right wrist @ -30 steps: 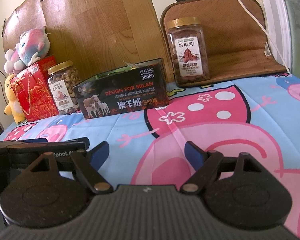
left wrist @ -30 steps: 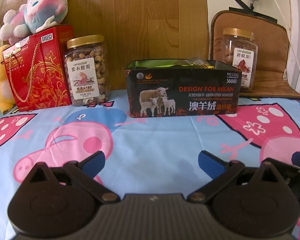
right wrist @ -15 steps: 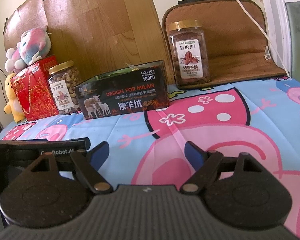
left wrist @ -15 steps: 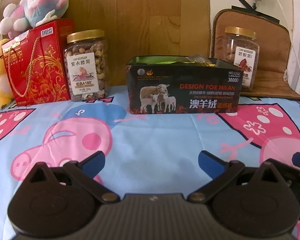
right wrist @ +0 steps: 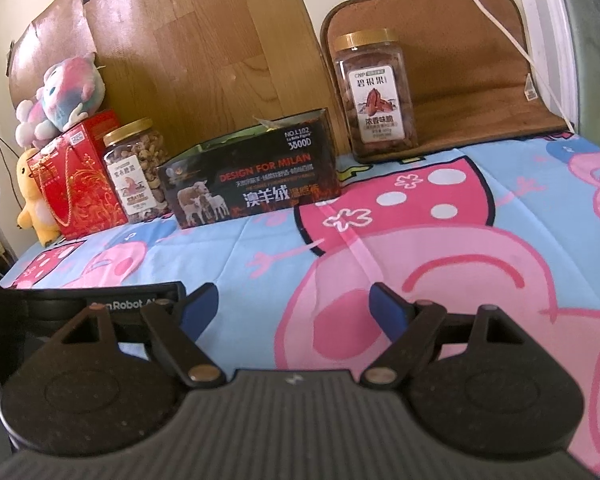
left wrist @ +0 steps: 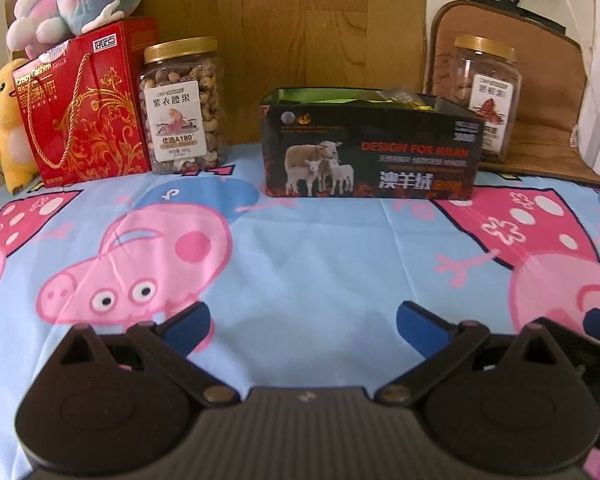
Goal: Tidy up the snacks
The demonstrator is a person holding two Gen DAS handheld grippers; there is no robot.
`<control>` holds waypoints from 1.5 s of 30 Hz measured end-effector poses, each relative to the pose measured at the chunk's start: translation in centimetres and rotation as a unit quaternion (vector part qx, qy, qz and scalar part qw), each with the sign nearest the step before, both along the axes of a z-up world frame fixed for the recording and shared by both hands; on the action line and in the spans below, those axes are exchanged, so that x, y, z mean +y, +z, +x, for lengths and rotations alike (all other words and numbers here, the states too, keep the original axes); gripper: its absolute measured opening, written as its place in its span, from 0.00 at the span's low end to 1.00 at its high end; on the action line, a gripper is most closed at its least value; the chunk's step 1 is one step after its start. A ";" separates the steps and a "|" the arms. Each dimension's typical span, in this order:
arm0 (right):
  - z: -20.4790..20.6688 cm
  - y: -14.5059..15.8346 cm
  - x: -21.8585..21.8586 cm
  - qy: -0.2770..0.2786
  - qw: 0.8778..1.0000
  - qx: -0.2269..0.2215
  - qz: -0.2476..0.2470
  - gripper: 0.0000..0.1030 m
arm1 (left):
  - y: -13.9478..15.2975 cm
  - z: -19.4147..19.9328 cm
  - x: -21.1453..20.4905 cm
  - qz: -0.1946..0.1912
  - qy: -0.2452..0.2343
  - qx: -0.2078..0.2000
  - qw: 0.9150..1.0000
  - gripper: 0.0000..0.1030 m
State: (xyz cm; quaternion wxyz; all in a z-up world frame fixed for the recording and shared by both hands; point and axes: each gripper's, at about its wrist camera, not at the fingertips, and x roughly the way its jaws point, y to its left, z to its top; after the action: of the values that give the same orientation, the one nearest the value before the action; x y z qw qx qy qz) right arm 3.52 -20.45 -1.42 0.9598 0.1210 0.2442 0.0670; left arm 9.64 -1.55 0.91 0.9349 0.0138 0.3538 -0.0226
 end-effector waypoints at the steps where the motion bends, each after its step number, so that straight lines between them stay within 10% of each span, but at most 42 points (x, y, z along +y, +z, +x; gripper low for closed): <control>1: -0.2 0.1 0.0 0.001 1.000 0.000 -0.001 0.82 | 0.2 -0.3 -0.1 -0.001 -0.002 0.000 1.000 1.00; 45: -2.9 2.6 0.8 0.007 0.999 -0.033 0.004 0.82 | 4.5 -4.0 -0.3 0.021 -0.010 -0.051 0.998 1.00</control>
State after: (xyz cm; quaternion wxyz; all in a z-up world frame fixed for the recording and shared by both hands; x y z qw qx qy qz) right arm 0.59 -19.67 1.16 0.9663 0.1211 0.2130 0.0790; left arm 5.61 -1.85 5.37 0.9511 0.0378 0.3057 -0.0241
